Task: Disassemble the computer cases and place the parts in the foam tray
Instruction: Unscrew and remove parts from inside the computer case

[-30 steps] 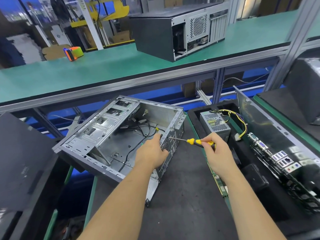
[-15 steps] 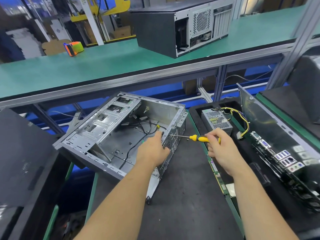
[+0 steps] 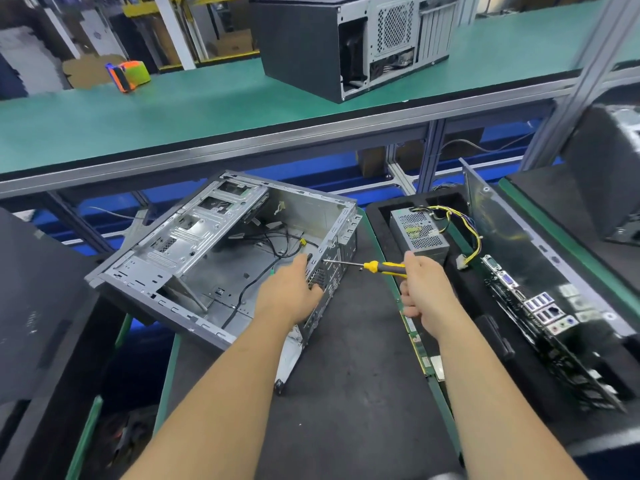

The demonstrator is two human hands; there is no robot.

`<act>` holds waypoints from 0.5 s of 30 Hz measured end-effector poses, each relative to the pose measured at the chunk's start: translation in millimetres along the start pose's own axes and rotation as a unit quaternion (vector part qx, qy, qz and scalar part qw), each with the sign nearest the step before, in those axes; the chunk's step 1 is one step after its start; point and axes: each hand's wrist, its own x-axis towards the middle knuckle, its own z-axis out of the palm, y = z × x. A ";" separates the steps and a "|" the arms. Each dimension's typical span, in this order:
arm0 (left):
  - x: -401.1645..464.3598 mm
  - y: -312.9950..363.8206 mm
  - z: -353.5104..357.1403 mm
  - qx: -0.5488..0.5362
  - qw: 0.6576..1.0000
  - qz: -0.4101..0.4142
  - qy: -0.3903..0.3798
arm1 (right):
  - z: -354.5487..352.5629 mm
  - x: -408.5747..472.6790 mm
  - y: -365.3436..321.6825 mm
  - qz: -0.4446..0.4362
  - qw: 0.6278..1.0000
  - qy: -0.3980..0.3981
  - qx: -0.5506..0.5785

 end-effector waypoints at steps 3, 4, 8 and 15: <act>-1.8 -0.5 1.4 0.011 1.000 -0.002 0.010 | -11.4 -7.6 -1.2 -0.187 0.978 -0.045 -0.081; -1.8 -0.3 1.5 0.013 1.000 -0.002 0.012 | -14.8 -9.9 -1.1 -0.246 0.959 -0.052 -0.130; -3.5 -0.4 0.4 0.015 1.000 -0.004 0.010 | -16.1 -10.3 4.0 -0.304 0.938 -0.068 -0.155; -2.9 -0.1 0.2 0.019 1.000 0.002 0.011 | 0.9 -2.5 14.1 -0.050 0.999 -0.009 0.013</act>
